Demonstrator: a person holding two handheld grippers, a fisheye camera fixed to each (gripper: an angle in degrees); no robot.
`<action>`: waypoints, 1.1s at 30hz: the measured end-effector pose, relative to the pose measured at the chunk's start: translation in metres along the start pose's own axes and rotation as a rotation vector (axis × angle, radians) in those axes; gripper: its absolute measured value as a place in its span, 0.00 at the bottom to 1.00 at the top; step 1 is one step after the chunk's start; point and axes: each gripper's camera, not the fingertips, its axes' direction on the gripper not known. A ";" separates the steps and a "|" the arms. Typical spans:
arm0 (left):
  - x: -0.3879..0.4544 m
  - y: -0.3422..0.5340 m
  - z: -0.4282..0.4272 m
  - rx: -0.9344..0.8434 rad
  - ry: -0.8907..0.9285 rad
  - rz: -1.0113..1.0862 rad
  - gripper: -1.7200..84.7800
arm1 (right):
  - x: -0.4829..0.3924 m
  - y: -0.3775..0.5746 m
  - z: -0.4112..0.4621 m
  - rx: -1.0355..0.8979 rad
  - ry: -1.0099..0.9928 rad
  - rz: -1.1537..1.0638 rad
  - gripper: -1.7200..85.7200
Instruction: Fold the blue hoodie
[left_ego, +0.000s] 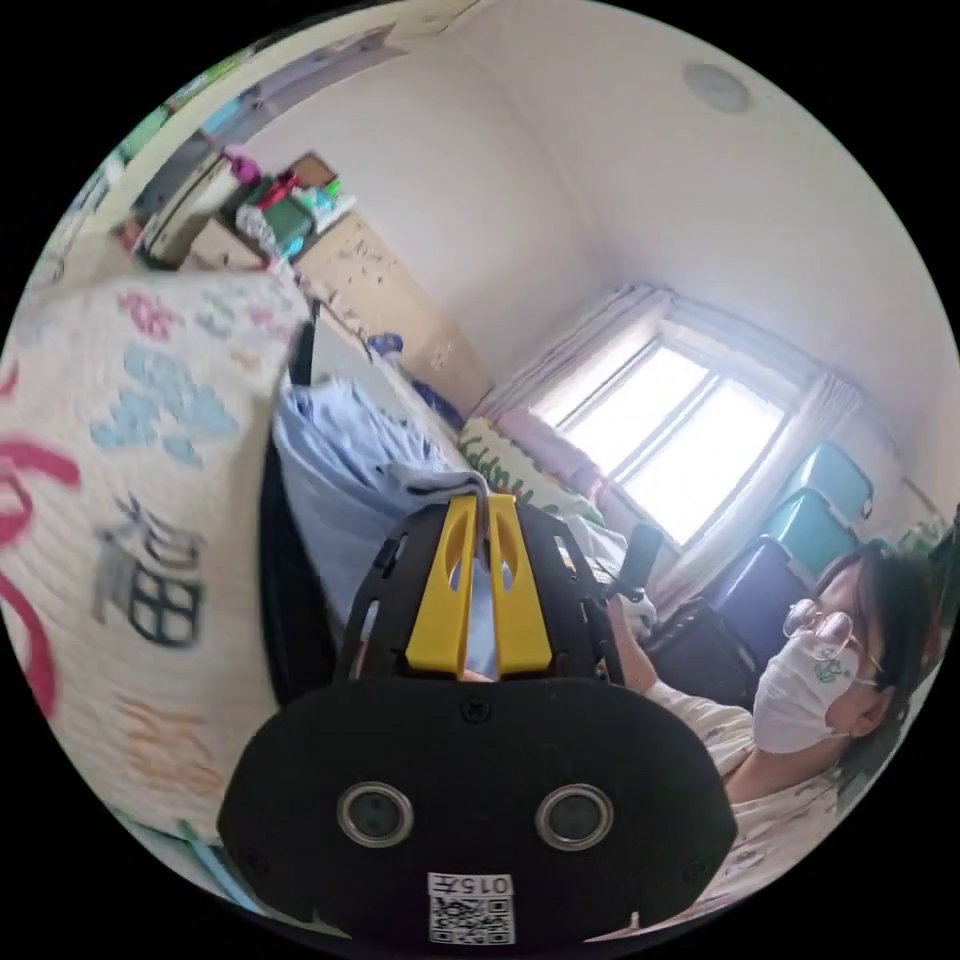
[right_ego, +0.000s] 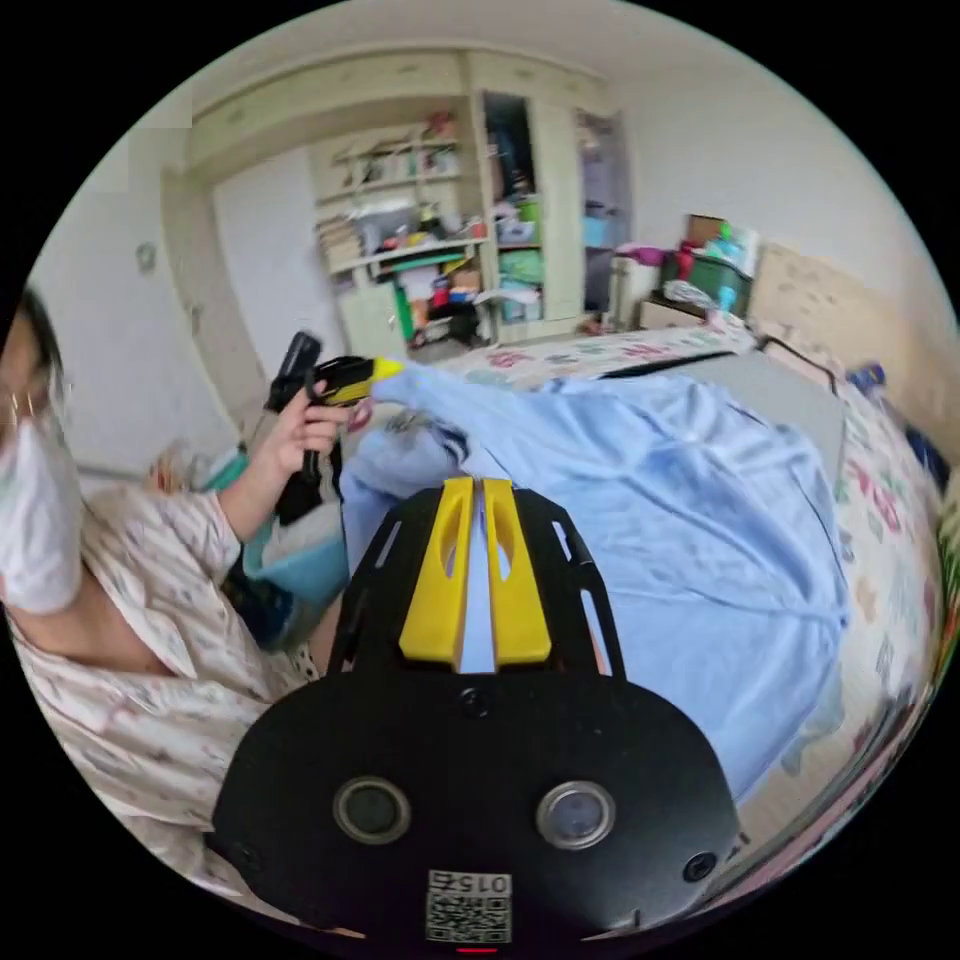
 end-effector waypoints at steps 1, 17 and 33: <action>0.001 -0.009 -0.011 0.033 -0.040 0.017 0.02 | 0.014 -0.001 -0.018 0.022 0.013 0.042 0.02; -0.061 -0.056 -0.171 0.490 -0.884 -0.129 0.16 | 0.124 0.028 -0.271 0.486 0.892 0.590 0.02; 0.151 0.145 0.074 -0.529 -0.096 0.889 0.16 | -0.040 0.123 -0.162 0.005 0.368 0.067 0.12</action>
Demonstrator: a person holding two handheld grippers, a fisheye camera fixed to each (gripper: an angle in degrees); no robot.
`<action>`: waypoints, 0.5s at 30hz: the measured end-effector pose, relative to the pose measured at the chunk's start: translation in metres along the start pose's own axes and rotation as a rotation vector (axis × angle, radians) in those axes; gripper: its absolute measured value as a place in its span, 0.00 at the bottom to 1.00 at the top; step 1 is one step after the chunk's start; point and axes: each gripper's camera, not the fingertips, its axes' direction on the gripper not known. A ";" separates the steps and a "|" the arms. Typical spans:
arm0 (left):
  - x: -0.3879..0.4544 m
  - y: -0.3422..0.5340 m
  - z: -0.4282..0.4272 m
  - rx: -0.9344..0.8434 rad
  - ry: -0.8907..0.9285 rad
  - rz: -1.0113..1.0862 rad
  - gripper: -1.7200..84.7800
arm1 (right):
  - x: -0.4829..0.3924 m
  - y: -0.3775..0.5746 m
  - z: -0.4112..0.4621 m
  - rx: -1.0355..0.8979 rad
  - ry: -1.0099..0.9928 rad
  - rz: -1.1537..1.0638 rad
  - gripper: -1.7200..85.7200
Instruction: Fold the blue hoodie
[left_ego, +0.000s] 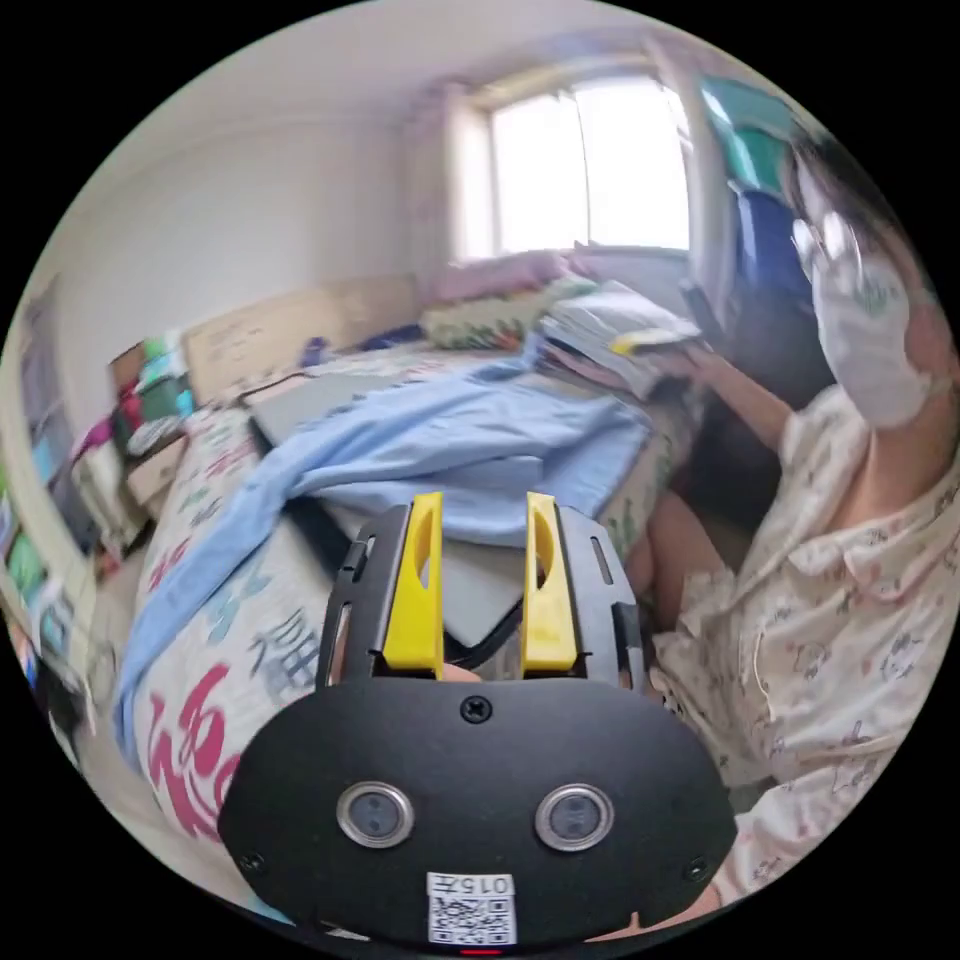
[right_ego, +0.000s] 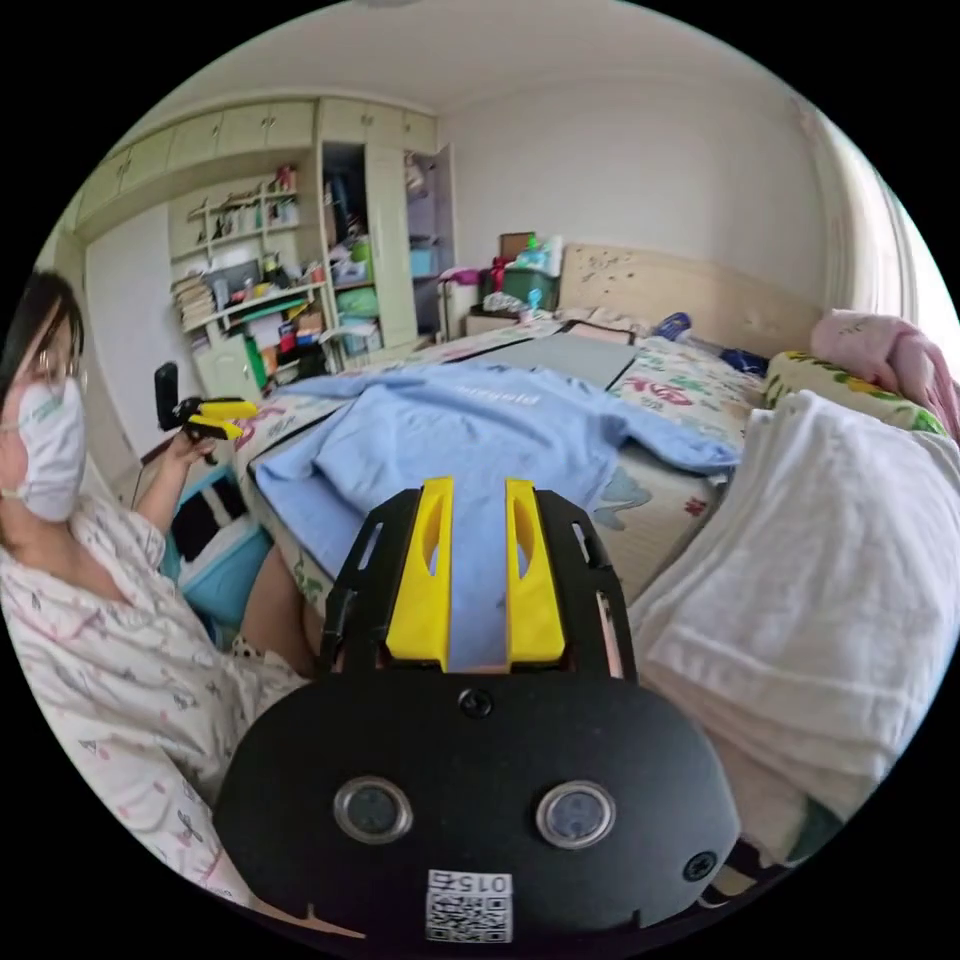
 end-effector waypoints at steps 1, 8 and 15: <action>0.007 -0.005 0.008 -0.011 0.012 0.020 0.16 | -0.005 0.004 0.002 -0.016 0.000 -0.015 0.13; 0.011 -0.037 0.090 -0.260 0.021 -0.061 0.14 | -0.017 0.048 -0.003 -0.113 0.019 -0.038 0.13; -0.002 -0.015 0.075 -0.234 0.030 -0.181 0.08 | -0.006 0.088 -0.011 -0.188 0.019 -0.047 0.17</action>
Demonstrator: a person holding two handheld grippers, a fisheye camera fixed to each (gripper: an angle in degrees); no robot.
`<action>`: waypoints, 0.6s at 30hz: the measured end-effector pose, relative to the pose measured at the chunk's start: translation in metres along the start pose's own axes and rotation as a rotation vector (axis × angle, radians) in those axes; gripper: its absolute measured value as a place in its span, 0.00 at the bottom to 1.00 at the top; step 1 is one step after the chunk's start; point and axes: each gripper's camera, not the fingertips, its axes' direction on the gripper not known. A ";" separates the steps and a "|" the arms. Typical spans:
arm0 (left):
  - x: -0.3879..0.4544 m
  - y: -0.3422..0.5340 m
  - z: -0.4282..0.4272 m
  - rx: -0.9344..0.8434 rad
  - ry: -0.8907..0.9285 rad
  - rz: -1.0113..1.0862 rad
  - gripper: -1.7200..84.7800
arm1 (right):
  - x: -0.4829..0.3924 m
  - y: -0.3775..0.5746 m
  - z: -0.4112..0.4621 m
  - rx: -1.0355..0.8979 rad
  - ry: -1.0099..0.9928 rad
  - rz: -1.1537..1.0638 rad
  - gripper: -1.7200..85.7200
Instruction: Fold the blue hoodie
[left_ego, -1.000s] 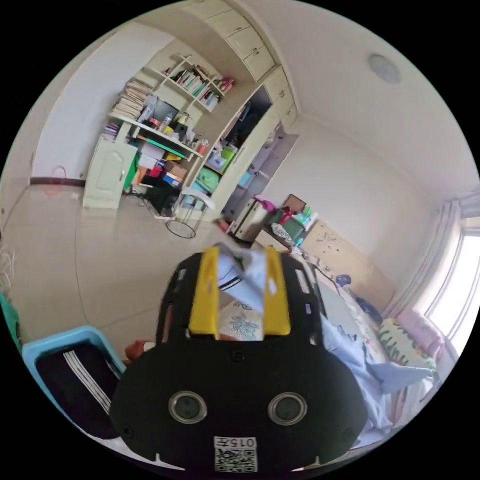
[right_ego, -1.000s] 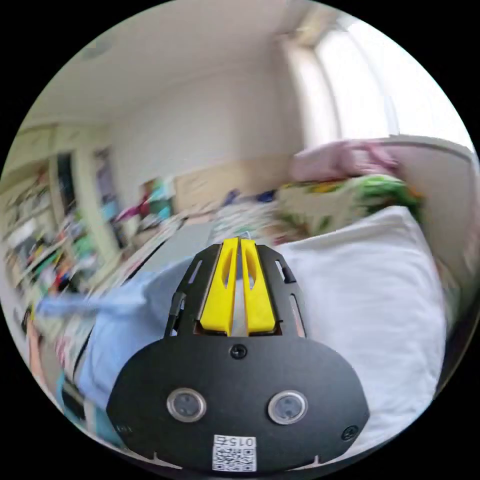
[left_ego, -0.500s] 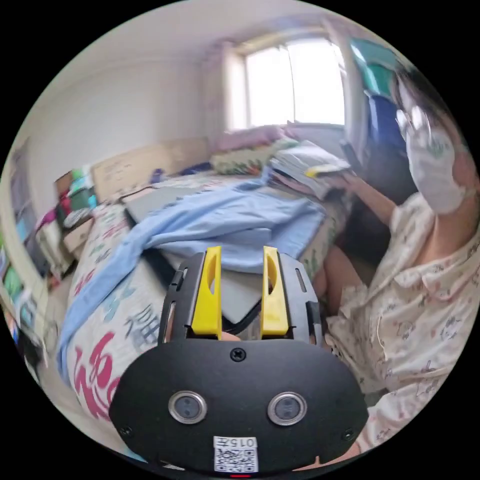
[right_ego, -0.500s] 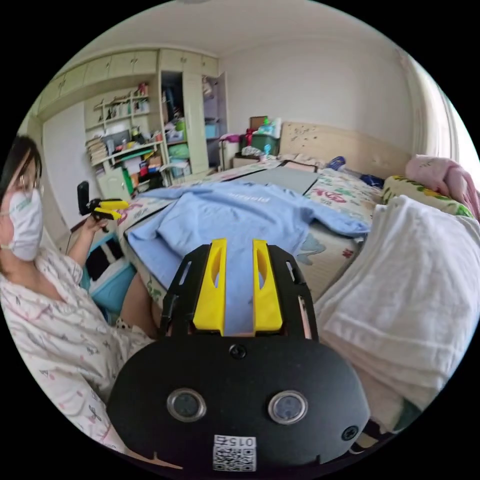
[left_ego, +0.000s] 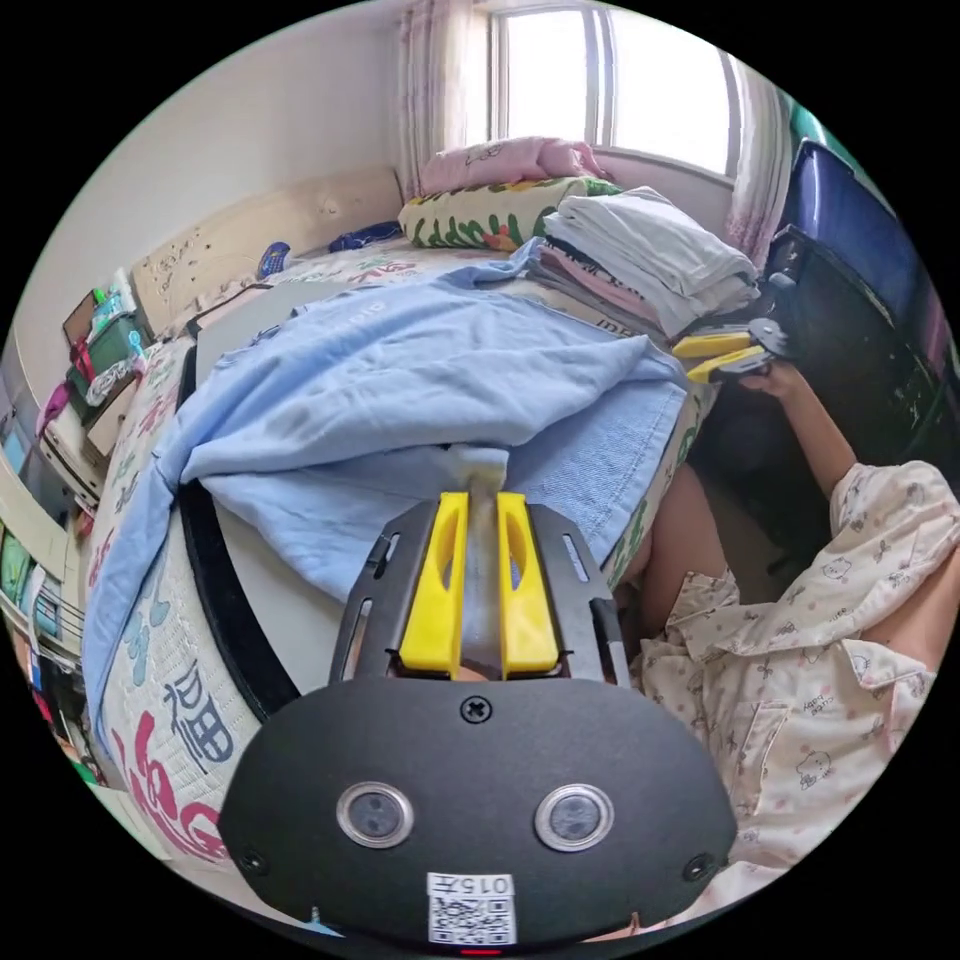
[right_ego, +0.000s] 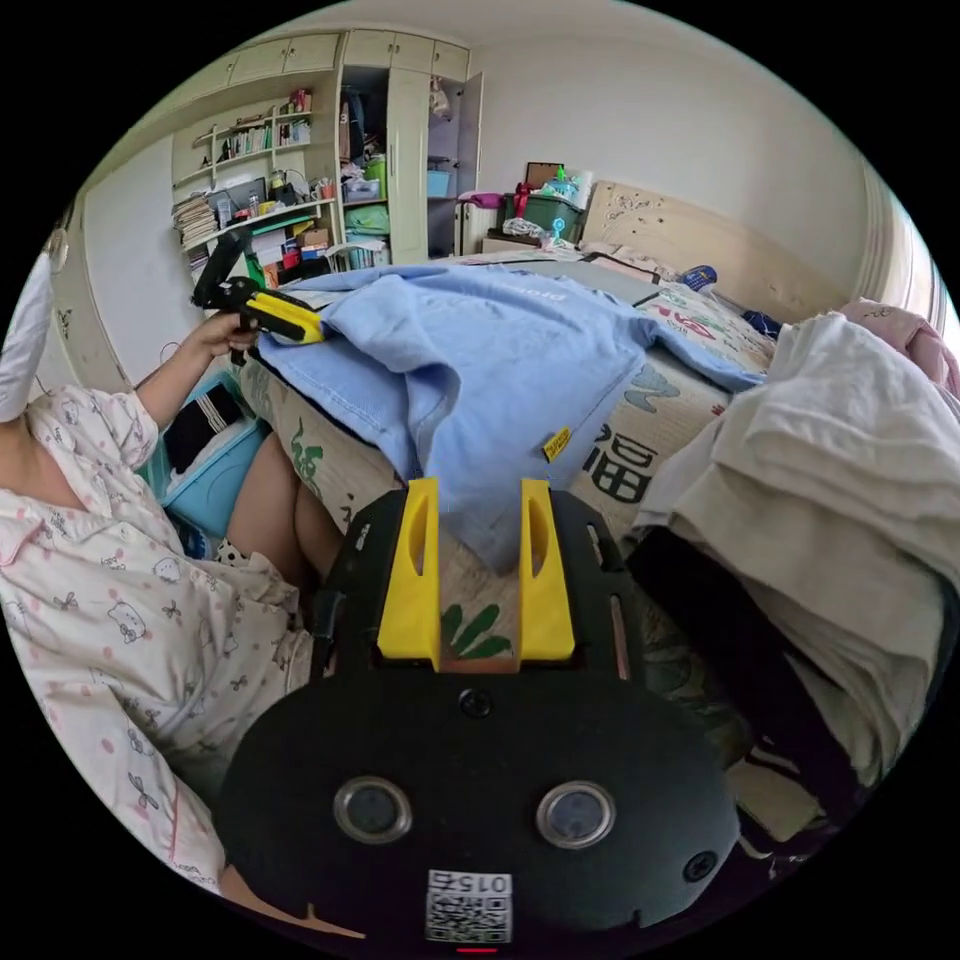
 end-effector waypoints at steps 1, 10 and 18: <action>-0.001 0.006 -0.006 0.018 -0.002 -0.010 0.07 | 0.000 0.002 0.001 -0.009 -0.001 -0.011 0.17; -0.014 0.177 -0.144 0.354 -0.298 -0.316 0.04 | -0.021 0.029 0.000 0.008 0.212 -0.219 0.13; 0.002 0.229 -0.121 0.324 -0.352 -0.348 0.02 | 0.030 0.037 -0.052 0.124 0.014 -0.021 0.09</action>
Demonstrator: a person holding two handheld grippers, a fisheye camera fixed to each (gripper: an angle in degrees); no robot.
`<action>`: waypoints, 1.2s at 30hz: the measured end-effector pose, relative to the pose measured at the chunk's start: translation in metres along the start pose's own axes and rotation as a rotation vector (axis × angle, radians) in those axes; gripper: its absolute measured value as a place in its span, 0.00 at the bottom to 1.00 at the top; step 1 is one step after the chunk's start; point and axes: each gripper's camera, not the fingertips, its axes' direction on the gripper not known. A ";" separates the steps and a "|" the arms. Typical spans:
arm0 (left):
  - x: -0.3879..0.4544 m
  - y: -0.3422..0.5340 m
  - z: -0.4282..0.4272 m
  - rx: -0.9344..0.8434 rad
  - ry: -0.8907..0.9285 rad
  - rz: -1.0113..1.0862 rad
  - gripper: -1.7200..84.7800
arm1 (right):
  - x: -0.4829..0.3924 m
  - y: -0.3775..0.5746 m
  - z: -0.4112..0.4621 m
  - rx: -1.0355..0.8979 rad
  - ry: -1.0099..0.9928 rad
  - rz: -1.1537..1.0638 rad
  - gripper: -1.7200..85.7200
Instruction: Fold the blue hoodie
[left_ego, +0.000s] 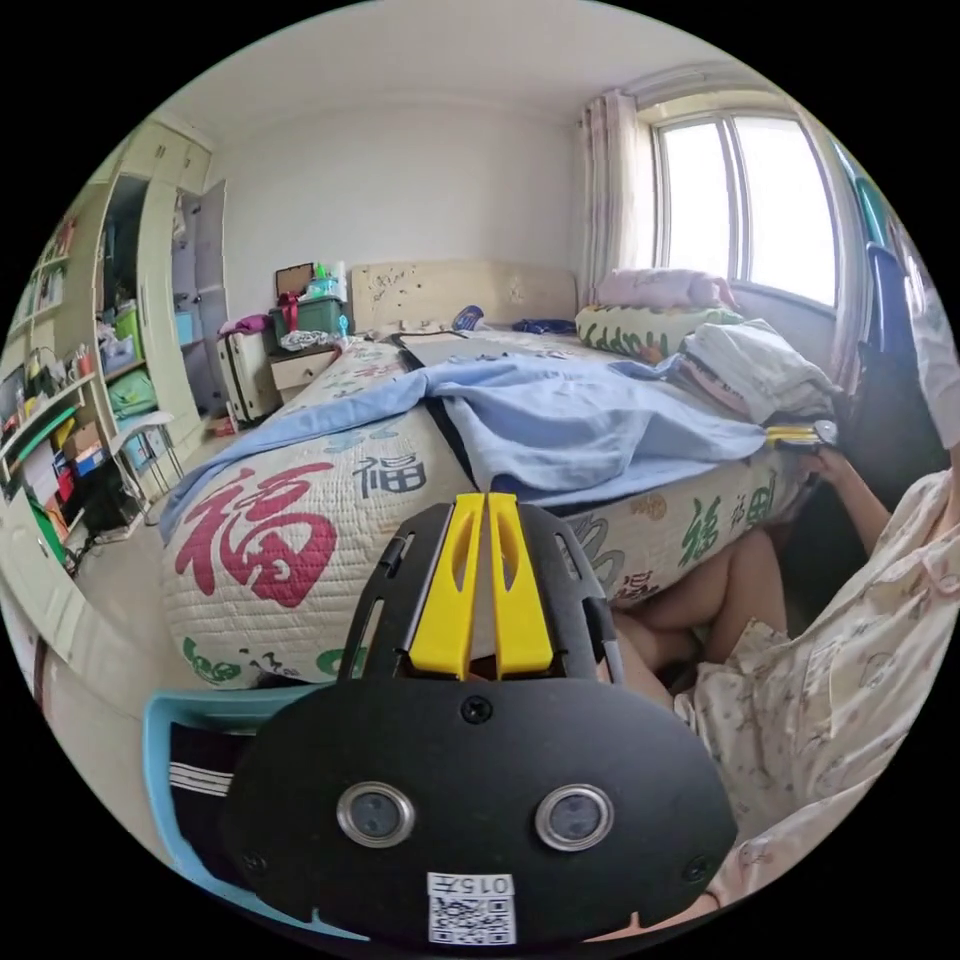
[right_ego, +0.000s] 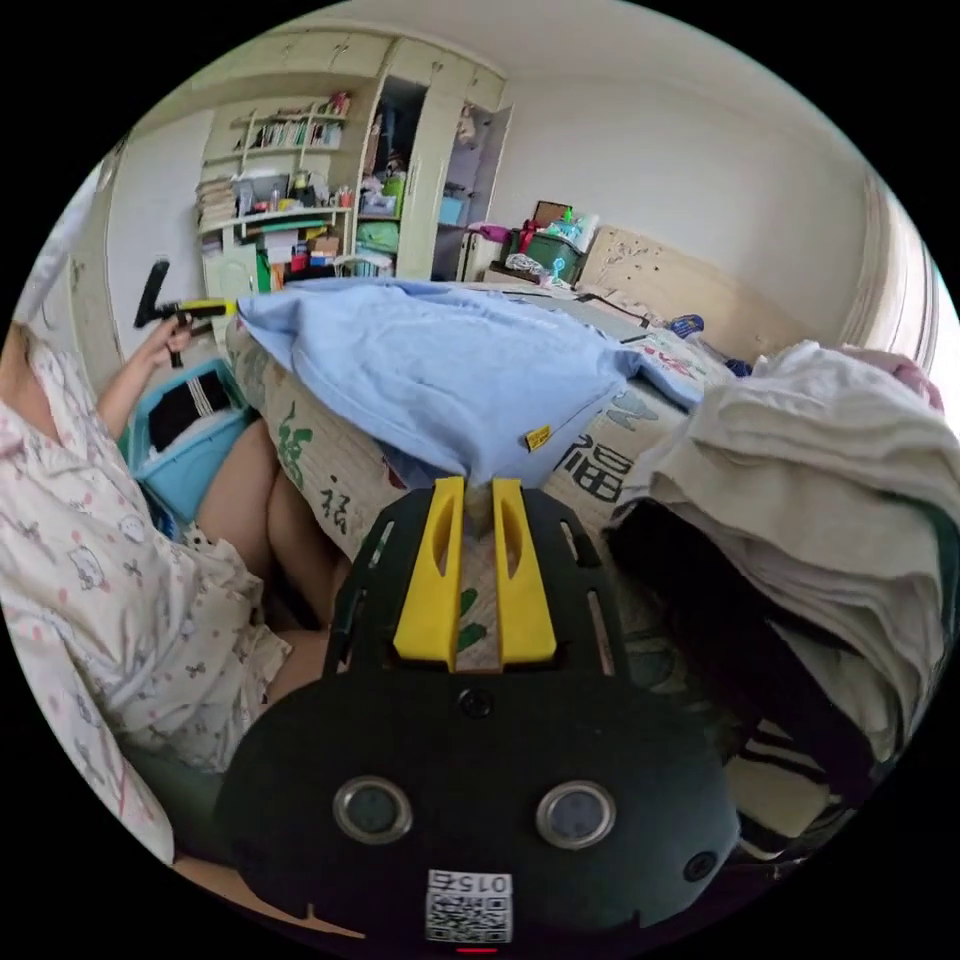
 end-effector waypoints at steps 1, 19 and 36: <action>-0.002 0.002 0.000 0.008 0.010 -0.007 0.02 | 0.006 0.001 -0.003 0.001 -0.023 0.022 0.09; -0.054 0.043 -0.014 0.238 0.225 -0.287 0.02 | 0.036 0.004 -0.048 0.147 -0.024 0.253 0.02; -0.003 -0.249 0.042 0.059 0.001 0.126 0.02 | 0.020 -0.261 0.004 0.156 0.232 0.130 0.01</action>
